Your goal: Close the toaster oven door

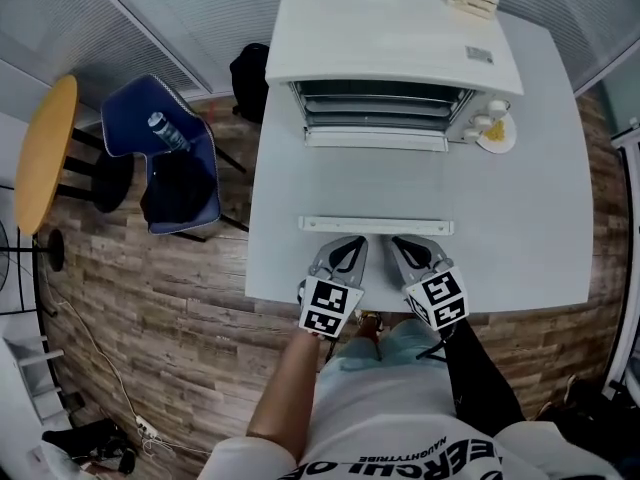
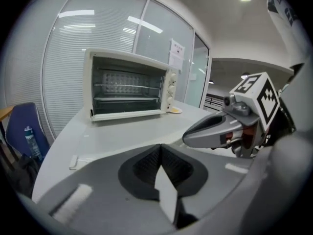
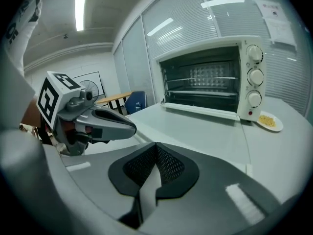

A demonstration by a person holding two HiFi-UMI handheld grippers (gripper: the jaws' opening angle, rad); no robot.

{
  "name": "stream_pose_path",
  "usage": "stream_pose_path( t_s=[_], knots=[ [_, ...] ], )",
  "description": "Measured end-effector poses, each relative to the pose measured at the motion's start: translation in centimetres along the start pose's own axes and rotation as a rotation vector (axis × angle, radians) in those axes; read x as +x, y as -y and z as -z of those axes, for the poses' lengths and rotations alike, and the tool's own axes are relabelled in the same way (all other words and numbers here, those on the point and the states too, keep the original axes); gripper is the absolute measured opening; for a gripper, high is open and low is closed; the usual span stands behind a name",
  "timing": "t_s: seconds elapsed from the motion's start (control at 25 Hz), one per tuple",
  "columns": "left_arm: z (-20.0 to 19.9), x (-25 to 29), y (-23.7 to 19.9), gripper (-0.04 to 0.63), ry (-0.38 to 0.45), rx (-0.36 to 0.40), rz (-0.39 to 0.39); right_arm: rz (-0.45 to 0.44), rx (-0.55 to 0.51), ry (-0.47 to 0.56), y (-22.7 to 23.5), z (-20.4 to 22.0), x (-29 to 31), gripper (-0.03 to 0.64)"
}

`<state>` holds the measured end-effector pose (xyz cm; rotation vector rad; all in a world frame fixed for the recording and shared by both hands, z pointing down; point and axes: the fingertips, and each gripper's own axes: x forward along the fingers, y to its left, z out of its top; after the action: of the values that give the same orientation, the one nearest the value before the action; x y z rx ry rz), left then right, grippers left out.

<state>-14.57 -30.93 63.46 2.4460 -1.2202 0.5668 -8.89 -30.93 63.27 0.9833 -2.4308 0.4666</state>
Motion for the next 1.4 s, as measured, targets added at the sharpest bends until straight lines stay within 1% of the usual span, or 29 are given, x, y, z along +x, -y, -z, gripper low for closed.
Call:
stream_pose_path(
  t_s=[0.08,0.2,0.32,0.44,0.56,0.84,1.0,1.12,1.4],
  knots=[
    [1.5,0.5,-0.1,0.057,-0.04,-0.011,-0.001,0.017,0.031,-0.045,0.1,1.9,0.4,0.002],
    [3.4,1.0,-0.7,0.057,-0.095,-0.019,-0.027,0.092,0.097,-0.081,1.2,3.8,0.4,0.002],
    [3.7,1.2,-1.9,0.057,-0.099,-0.024,-0.071,0.161,0.124,-0.07,2.9,3.8,0.6,0.002],
    [3.0,1.4,-2.8,0.057,-0.071,-0.03,-0.116,0.206,0.125,-0.048,4.0,3.4,0.5,0.002],
    [1.9,1.4,-2.9,0.057,-0.037,-0.009,-0.128,0.225,0.107,0.001,4.1,2.3,-0.1,0.002],
    [-2.1,0.6,-3.2,0.057,0.062,0.041,-0.16,0.267,0.058,0.125,4.4,-1.8,-1.7,0.002],
    [-5.2,0.1,-3.5,0.057,0.122,0.048,-0.181,0.281,0.029,0.19,4.7,-4.7,-2.5,0.002],
    [-7.0,0.1,-3.7,0.057,0.147,0.055,-0.189,0.279,0.017,0.214,5.2,-6.5,-2.7,0.002],
    [-10.9,-0.7,-4.2,0.057,0.21,0.109,-0.226,0.312,-0.048,0.267,5.8,-10.2,-3.8,0.002]
  ],
)
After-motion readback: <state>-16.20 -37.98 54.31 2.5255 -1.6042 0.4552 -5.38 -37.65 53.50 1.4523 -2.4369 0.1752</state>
